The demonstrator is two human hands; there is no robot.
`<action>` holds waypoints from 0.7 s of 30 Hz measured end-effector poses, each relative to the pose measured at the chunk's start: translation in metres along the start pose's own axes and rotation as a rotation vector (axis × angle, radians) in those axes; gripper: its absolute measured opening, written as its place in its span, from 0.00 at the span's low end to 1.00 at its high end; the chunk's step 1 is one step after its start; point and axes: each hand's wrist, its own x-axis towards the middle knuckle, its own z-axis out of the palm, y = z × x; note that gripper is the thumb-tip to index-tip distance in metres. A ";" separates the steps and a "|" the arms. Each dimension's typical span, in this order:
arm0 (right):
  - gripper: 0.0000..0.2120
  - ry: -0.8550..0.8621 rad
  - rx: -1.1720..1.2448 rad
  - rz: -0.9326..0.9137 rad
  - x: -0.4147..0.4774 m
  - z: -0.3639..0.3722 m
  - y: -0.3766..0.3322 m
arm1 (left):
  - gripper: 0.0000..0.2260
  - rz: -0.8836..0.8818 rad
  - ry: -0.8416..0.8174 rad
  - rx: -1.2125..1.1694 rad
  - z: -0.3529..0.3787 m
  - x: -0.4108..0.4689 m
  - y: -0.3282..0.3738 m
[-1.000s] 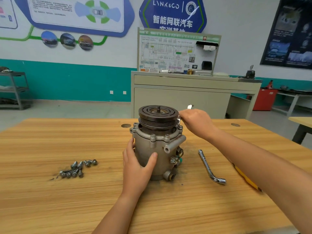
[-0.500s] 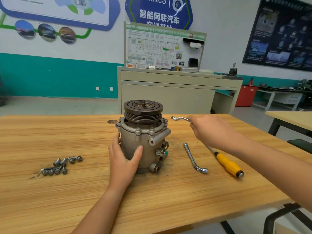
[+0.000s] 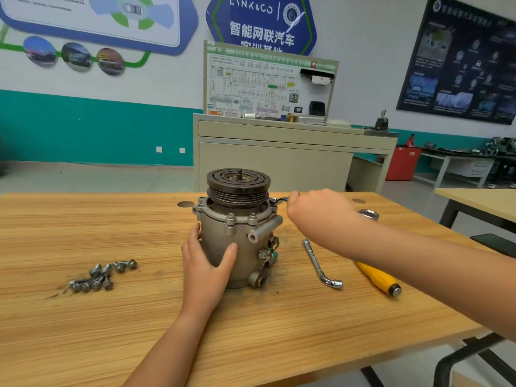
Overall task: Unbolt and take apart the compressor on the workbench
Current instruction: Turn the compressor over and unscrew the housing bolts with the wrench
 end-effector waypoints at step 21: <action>0.15 0.456 0.490 -0.073 0.098 0.077 0.017 | 0.37 0.005 0.014 0.012 0.001 0.001 -0.005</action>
